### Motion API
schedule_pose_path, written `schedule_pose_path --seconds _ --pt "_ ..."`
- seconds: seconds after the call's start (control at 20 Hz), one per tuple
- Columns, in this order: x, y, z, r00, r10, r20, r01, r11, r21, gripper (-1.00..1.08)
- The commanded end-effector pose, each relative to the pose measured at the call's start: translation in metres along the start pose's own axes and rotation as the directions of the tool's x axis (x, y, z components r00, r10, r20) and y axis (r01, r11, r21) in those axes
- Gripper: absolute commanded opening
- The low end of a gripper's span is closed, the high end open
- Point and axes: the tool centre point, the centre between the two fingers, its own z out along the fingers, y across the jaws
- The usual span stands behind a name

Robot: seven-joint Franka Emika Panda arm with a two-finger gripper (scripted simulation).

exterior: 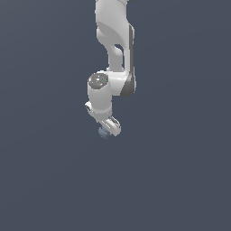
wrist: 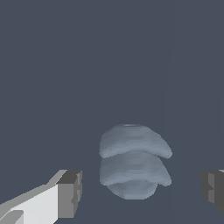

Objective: Pick up the object and move it to a goal position.

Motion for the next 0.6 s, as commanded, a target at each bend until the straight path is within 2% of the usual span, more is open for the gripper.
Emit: schedule_pose_path --seconds 0.0,0.55 --pt "0.0 0.0 0.004 1.0 0.001 0.0 -0.001 1.0 0.0 1.0" --pt "-0.001 0.001 0.047 1.0 0.005 0.0 -0.005 1.0 0.0 1.0"
